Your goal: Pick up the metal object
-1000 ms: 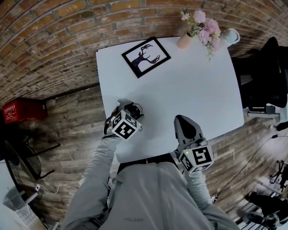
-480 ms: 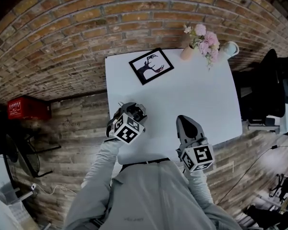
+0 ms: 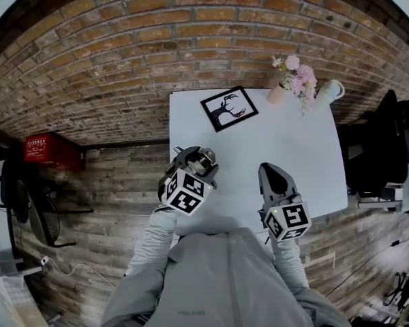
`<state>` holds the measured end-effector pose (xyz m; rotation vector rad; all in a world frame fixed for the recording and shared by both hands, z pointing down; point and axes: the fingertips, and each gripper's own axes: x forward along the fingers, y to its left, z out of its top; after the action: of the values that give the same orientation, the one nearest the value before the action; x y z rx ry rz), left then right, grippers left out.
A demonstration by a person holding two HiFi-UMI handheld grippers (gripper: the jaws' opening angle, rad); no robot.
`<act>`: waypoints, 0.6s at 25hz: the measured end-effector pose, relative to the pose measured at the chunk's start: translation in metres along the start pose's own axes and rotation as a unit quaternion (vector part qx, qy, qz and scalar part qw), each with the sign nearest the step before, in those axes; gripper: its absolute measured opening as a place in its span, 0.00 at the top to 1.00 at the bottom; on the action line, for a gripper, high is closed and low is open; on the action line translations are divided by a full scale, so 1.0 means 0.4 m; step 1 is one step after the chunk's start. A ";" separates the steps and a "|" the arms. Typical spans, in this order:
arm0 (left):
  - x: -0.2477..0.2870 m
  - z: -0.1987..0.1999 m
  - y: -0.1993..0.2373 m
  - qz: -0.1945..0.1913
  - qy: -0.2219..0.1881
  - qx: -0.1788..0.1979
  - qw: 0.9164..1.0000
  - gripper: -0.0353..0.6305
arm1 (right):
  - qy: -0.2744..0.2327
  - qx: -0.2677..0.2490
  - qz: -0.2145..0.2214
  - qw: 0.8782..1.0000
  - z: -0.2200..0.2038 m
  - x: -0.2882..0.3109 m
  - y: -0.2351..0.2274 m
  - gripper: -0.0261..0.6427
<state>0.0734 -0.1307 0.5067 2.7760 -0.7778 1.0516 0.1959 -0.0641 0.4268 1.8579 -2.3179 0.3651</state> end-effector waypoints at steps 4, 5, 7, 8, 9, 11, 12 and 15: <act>-0.081 0.046 0.032 0.043 -0.040 -0.023 0.998 0.49 | -0.008 -0.010 0.013 1.000 0.020 0.010 0.008 0.92; -0.103 0.055 0.041 0.054 -0.052 -0.030 0.997 0.49 | -0.009 -0.014 0.017 1.000 0.024 0.013 0.012 0.92; -0.147 0.071 0.059 0.076 -0.074 -0.045 0.993 0.49 | -0.011 -0.022 0.026 0.999 0.032 0.021 0.022 0.92; -0.169 0.077 0.069 0.087 -0.086 -0.053 0.991 0.49 | -0.011 -0.025 0.030 0.999 0.034 0.026 0.027 0.92; -0.192 0.081 0.079 0.098 -0.097 -0.061 0.989 0.49 | -0.011 -0.028 0.033 0.999 0.037 0.030 0.033 0.92; -0.237 0.083 0.097 0.121 -0.117 -0.078 0.983 0.49 | -0.012 -0.032 0.040 0.999 0.040 0.038 0.045 0.92; -0.259 0.080 0.106 0.132 -0.126 -0.087 0.979 0.49 | -0.013 -0.033 0.044 0.998 0.041 0.042 0.052 0.92; -0.320 0.065 0.131 0.165 -0.148 -0.114 0.968 0.49 | -0.013 -0.040 0.056 0.998 0.047 0.056 0.072 0.92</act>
<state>-0.0179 -0.1270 0.3998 2.6902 -1.3414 0.5341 0.1636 -0.0844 0.4121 1.7119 -2.4225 0.2579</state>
